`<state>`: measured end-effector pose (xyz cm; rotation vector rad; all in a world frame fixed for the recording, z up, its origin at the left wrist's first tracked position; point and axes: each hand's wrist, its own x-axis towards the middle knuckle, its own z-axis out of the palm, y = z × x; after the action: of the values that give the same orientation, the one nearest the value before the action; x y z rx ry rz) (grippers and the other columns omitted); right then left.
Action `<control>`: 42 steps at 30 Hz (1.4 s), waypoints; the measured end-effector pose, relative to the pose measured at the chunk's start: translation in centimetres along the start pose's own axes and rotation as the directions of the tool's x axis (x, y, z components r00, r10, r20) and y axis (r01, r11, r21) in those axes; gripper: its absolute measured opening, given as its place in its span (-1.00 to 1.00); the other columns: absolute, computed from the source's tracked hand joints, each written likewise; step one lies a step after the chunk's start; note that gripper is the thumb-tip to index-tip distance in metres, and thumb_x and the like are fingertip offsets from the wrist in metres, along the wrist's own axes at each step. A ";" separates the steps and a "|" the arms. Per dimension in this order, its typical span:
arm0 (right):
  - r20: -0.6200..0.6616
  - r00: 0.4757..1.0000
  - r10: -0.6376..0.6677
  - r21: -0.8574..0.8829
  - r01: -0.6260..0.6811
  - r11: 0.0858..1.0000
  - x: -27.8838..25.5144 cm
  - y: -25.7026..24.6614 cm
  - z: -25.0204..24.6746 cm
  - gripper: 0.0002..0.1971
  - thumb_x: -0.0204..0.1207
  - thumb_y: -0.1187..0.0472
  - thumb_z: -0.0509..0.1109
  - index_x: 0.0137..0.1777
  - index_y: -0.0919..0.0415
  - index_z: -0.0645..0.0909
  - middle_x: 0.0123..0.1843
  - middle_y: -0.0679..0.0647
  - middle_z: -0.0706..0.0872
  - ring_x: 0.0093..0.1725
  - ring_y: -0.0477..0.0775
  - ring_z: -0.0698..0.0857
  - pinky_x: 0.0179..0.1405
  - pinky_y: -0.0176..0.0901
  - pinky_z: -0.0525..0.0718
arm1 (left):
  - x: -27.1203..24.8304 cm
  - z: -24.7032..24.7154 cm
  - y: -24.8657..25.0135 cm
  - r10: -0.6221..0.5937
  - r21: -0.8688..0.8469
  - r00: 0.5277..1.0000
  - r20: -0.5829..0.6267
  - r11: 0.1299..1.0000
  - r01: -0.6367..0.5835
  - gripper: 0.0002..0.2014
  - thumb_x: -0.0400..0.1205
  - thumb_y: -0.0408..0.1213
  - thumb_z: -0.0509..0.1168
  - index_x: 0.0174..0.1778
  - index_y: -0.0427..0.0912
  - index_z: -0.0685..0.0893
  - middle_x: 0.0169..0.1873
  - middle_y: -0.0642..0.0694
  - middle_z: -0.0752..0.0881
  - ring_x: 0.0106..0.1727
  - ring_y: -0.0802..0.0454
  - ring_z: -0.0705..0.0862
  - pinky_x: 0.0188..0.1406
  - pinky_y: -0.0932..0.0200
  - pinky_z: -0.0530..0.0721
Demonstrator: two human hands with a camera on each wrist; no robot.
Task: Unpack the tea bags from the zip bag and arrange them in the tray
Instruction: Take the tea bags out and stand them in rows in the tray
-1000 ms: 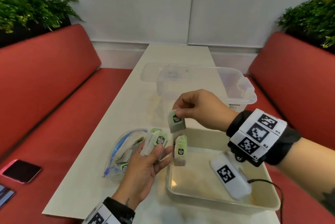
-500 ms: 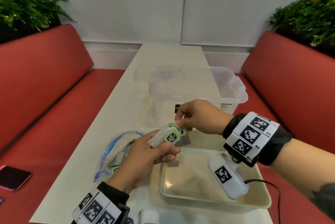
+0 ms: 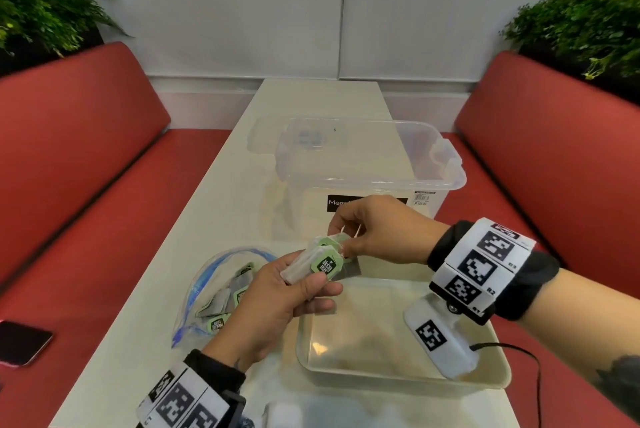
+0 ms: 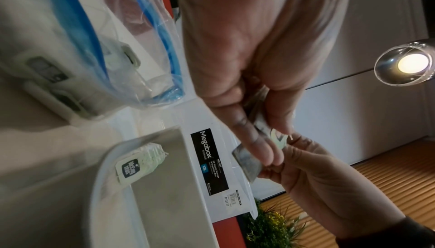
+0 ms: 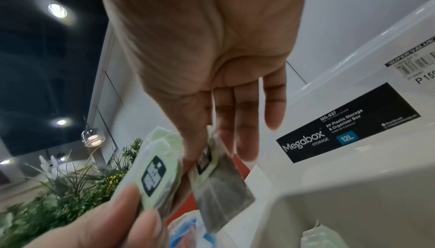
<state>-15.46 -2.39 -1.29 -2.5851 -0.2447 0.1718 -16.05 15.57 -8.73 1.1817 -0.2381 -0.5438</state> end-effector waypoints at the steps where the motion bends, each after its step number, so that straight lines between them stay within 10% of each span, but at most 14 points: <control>1: 0.009 1.000 -0.019 -0.003 0.019 1.000 0.0 0.1 0.1 -0.94 0.44 0.15 0.49 -0.10 0.00 0.70 -0.32 -0.09 0.72 -0.34 -0.18 0.63 -0.23 -0.27 0.58 | 0.0 -0.1 -0.2 -0.002 0.010 1.000 0.003 1.000 0.002 -0.62 0.35 -0.38 0.37 0.11 -0.26 0.64 -0.22 -0.17 0.80 -0.20 -0.04 0.81 -0.35 0.23 0.75; 7: 0.050 0.998 0.029 -0.158 -0.021 0.987 0.9 1.7 0.1 -0.90 0.47 0.20 0.46 -0.19 0.00 0.60 -0.41 -0.16 0.64 -0.36 -0.13 0.64 -0.28 -0.29 0.57 | -0.7 -0.5 -1.6 0.004 0.165 0.999 0.035 0.986 -0.010 -0.60 0.41 -0.39 0.38 0.19 -0.11 0.65 -0.08 -0.21 0.82 -0.06 -0.07 0.80 -0.01 0.22 0.73; 15: 0.043 0.981 0.190 -0.371 -0.161 0.914 3.7 6.0 2.2 -0.82 0.45 0.17 0.44 -0.29 0.00 0.49 -0.24 -0.10 0.59 -0.13 0.02 0.59 -0.21 -0.22 0.46 | -1.9 -0.9 -3.0 -0.001 0.481 0.994 0.110 0.875 -0.052 -0.59 0.39 -0.29 0.50 0.10 0.22 0.74 0.16 0.28 0.70 0.20 0.18 0.69 0.33 0.12 0.59; 29: 0.052 0.978 0.200 -0.498 -0.149 0.854 6.0 7.6 5.1 -0.77 0.52 0.26 0.31 0.11 0.15 0.37 -0.04 0.13 0.63 -0.13 0.16 0.54 -0.23 -0.10 0.47 | -1.7 -1.4 -2.9 -0.040 0.459 0.986 0.161 0.888 -0.039 -0.59 0.39 -0.18 0.51 0.11 0.31 0.70 0.18 0.25 0.70 0.18 0.10 0.71 0.26 0.11 0.62; 33: 0.056 0.982 0.180 -0.600 -0.111 0.792 6.6 8.2 6.2 -0.56 0.54 0.06 0.34 0.39 0.07 0.36 0.25 0.09 0.60 0.25 0.19 0.52 0.12 0.01 0.50 | -1.7 -1.6 -2.9 -0.041 0.437 0.985 0.166 0.899 -0.036 -0.57 0.44 -0.37 0.46 0.09 0.27 0.71 0.17 0.26 0.70 0.16 0.09 0.72 0.16 0.23 0.65; 42: 0.088 0.963 0.254 -0.612 -0.149 0.777 6.9 8.4 7.2 -0.64 0.55 0.08 0.32 0.31 0.12 0.43 0.18 0.13 0.62 0.20 0.21 0.57 0.16 0.05 0.47 | -1.6 -1.6 -2.8 -0.021 0.429 0.986 0.165 0.902 -0.053 -0.60 0.43 -0.35 0.50 0.07 0.25 0.73 0.15 0.27 0.71 0.18 0.20 0.69 0.22 0.19 0.65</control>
<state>-8.81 -4.50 -12.27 -3.2428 -0.0809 0.4576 -17.45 16.90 -11.70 1.5664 -0.5330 -0.5938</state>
